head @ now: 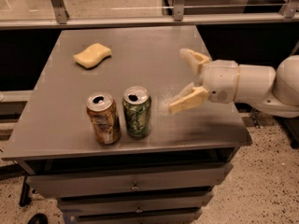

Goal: Move green can near orange can

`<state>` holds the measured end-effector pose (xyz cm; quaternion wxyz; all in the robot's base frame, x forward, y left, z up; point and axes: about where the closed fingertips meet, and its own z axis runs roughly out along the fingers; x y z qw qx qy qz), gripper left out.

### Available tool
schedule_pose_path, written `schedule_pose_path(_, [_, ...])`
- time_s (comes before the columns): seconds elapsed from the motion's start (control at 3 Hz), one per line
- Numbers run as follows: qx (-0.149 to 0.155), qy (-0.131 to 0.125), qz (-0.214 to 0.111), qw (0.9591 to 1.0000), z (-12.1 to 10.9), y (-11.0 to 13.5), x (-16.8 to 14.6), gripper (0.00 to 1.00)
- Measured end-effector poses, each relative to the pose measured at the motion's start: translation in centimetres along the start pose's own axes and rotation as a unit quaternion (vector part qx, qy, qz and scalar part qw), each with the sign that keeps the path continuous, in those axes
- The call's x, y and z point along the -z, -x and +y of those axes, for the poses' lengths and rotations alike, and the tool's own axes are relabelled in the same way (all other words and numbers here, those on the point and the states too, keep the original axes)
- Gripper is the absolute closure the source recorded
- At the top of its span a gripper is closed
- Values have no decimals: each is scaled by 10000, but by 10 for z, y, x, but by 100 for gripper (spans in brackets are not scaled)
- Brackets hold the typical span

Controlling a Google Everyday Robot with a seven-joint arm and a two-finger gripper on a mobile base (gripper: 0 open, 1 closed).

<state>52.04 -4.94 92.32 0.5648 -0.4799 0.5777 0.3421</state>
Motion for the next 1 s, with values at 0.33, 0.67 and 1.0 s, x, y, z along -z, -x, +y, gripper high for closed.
schedule_pose_path(0.33, [472, -649, 90, 9967, -67, 21, 45, 0])
schedule_pose_path(0.67, [673, -928, 3, 9934, -89, 44, 66, 0])
schedule_pose_path(1.0, [664, -904, 2, 9937, -87, 44, 64, 0])
